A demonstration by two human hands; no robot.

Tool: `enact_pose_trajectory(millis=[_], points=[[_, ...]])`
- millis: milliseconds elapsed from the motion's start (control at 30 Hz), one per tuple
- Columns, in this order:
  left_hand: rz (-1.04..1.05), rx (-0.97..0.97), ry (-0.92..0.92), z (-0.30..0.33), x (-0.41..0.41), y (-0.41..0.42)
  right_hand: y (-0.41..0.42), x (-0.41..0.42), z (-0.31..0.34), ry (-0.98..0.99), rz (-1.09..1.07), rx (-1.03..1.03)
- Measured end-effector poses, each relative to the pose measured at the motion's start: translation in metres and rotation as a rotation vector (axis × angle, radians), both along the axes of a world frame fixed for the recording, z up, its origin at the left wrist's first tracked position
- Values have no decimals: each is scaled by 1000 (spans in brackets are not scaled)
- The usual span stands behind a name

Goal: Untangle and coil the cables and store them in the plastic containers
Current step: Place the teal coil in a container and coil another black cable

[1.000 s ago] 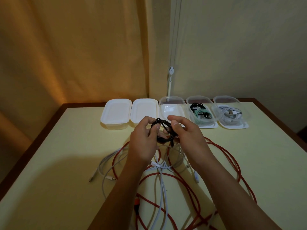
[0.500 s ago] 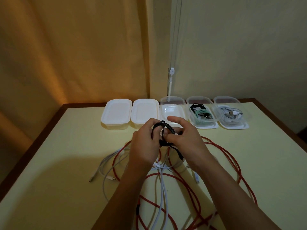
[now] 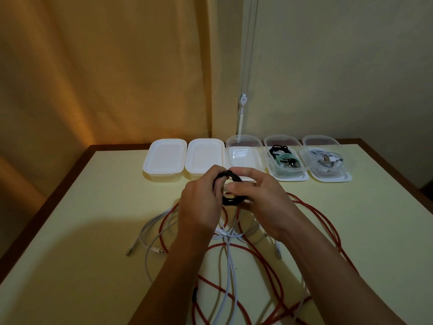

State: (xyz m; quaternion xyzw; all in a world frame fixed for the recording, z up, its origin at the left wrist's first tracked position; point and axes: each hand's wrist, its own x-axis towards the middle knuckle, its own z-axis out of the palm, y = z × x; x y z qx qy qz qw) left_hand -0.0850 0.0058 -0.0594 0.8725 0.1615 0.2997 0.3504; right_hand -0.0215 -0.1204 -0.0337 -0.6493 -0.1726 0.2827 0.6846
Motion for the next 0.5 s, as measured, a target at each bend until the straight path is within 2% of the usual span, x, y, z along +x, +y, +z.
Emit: enact_pose_trajectory(millis=[133, 500], points=[[-22, 11, -13, 1, 0, -2, 5, -2, -1, -109, -107, -97], [-3, 5, 35, -2, 2, 3, 5, -3, -4, -360, -22, -223]])
